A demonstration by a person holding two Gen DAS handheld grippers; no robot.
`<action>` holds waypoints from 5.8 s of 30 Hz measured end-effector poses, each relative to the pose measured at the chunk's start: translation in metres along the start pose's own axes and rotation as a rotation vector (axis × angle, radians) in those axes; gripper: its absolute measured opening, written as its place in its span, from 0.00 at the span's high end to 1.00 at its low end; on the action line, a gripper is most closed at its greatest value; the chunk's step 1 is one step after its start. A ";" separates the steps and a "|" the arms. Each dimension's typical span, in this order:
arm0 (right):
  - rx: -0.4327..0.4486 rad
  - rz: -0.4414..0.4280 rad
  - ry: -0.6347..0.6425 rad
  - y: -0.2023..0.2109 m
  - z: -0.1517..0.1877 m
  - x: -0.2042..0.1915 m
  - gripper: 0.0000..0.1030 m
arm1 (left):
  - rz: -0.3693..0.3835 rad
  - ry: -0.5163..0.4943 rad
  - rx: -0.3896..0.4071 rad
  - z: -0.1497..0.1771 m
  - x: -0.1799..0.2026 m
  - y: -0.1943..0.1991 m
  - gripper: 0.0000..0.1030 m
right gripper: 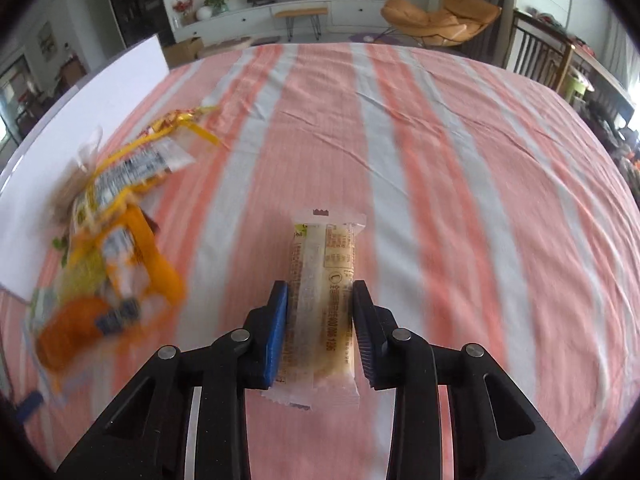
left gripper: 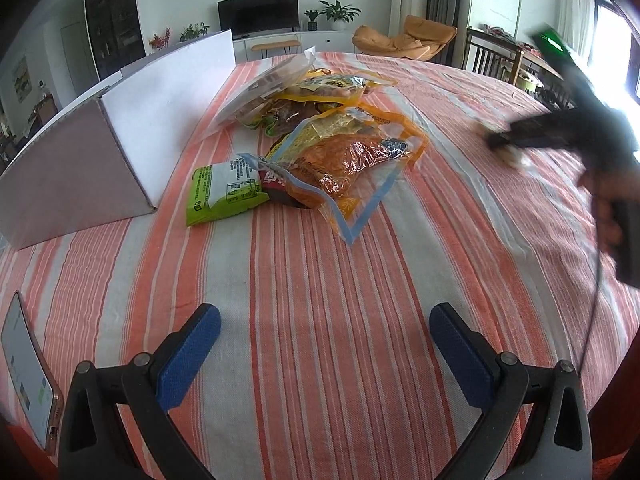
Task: Organize snacks
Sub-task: 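Lift the bread bar with the right tool while the left tool grasps the orange sausage packet, then carry the bread bar and sausage packet into the white box and release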
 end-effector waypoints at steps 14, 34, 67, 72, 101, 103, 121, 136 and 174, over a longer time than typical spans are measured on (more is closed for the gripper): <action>0.093 0.068 0.014 0.017 0.056 0.045 0.25 | -0.039 -0.154 0.003 -0.050 0.011 0.021 0.00; 0.093 0.051 0.002 0.017 0.058 0.049 0.24 | 0.060 -0.216 -0.153 -0.048 0.042 0.013 0.14; -0.171 -0.099 0.039 0.041 0.031 0.039 0.70 | 0.277 -0.043 -0.044 -0.041 0.003 0.030 0.07; -0.137 -0.171 0.050 0.055 0.040 0.030 0.70 | 0.135 -0.131 -0.067 -0.047 0.025 0.027 0.05; -0.004 -0.450 0.069 0.122 0.027 -0.019 0.70 | 0.128 0.059 -0.142 -0.043 0.007 0.032 0.04; -0.003 -0.454 0.073 0.121 0.027 -0.021 0.70 | -0.005 0.036 -0.185 -0.050 0.020 0.016 0.04; 0.065 -0.554 0.090 0.133 0.014 -0.006 0.70 | 0.246 0.301 -0.238 -0.054 -0.032 -0.018 0.76; 0.056 -0.566 0.109 0.133 0.014 -0.022 0.70 | -0.142 0.245 -0.381 -0.066 0.034 -0.088 0.00; 0.037 -0.739 0.261 0.167 -0.071 -0.168 0.70 | 0.115 0.428 0.075 -0.137 -0.215 0.056 0.57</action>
Point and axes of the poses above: each gripper's, at about its wrist camera, not at the fingertips, and y roughly against the way its jaws point, x to its right, z to its underside, the point moved 3 cm from there along -y, roughly the way its jaws point, and after that the axes turned 13 degrees about -x, right-handed, at the moved point
